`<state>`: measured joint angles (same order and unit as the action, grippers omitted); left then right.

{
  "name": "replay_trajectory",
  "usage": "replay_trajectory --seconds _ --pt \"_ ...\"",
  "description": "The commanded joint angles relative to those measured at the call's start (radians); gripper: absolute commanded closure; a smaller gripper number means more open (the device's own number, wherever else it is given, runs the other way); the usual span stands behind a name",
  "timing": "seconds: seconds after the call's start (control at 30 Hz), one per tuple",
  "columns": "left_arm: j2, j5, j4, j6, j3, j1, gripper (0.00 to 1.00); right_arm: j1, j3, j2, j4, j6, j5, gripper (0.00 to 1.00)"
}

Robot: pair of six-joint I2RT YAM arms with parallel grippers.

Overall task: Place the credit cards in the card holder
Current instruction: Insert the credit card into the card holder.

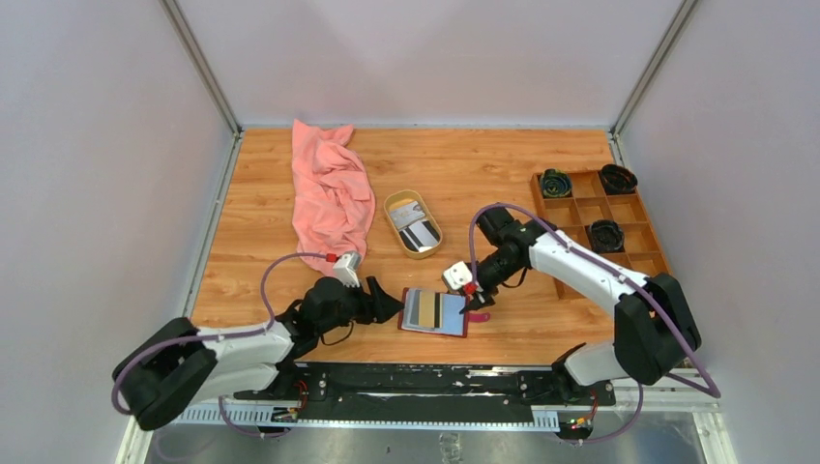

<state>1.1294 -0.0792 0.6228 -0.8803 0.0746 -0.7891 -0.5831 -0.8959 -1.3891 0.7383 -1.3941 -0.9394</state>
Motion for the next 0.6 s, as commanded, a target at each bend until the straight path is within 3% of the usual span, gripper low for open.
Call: replay_trajectory --seconds 0.0,0.1,0.23,0.37,0.4,0.57 --pt "-0.168 0.077 -0.155 0.144 -0.002 -0.009 0.29 -0.023 -0.109 -0.036 0.309 -0.500 0.009 0.45" --pt "-0.336 0.144 -0.265 0.209 0.005 -0.009 0.29 -0.034 -0.154 -0.072 0.365 -0.607 0.051 0.47" --pt "-0.560 0.218 -0.452 0.300 0.031 -0.009 0.24 -0.049 -0.180 -0.096 0.362 -0.622 0.058 0.51" --pt "-0.745 0.254 -0.544 0.374 0.038 -0.008 0.04 -0.081 -0.173 -0.100 0.307 -0.582 0.119 0.55" --pt "-0.782 0.264 -0.557 0.370 0.031 -0.008 0.01 -0.091 -0.169 -0.100 0.281 -0.562 0.136 0.57" --pt "-0.894 0.266 -0.618 0.269 -0.014 -0.008 0.00 -0.149 -0.099 -0.055 0.078 -0.466 0.216 0.59"
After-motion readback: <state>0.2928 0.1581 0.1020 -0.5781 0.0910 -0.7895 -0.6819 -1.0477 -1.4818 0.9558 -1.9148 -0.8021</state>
